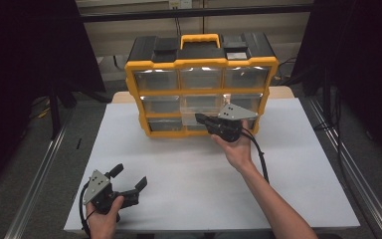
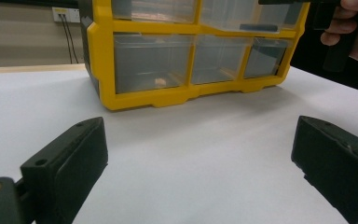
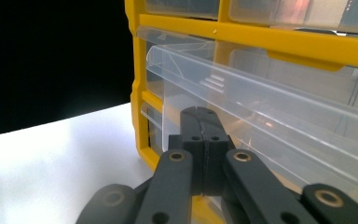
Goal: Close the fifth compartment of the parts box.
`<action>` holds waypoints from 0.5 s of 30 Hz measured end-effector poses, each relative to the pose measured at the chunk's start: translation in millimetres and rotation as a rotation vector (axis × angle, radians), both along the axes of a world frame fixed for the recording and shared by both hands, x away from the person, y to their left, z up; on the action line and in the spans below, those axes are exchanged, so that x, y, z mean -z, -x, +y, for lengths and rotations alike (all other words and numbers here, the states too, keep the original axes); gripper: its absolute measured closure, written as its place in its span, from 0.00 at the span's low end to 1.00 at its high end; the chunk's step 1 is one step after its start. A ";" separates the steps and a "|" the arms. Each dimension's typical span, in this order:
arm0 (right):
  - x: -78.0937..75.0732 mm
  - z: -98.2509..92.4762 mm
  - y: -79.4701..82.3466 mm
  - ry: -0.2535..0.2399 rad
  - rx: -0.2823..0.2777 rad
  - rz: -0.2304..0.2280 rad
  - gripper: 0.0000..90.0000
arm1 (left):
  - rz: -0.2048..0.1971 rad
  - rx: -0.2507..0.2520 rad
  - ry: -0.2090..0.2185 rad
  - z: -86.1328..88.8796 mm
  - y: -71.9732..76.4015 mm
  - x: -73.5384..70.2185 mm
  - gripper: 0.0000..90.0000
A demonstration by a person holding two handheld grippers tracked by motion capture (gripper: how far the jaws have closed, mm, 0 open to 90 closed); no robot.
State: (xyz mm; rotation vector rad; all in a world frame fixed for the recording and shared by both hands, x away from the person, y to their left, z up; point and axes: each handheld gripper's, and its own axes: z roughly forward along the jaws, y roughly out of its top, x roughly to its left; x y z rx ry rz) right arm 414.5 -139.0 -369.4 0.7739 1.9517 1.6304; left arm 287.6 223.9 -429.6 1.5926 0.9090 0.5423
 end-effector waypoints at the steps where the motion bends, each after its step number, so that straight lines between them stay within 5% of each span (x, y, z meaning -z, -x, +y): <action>1: -0.3 0.0 -0.5 0.001 0.000 -0.001 1.00 | 0.000 -0.002 0.001 -0.1 -0.1 0.1 0.04; 15: 0.5 0.4 -6.4 -0.006 0.004 -0.003 1.00 | -0.001 -0.004 0.003 -1.4 -0.8 -0.6 0.04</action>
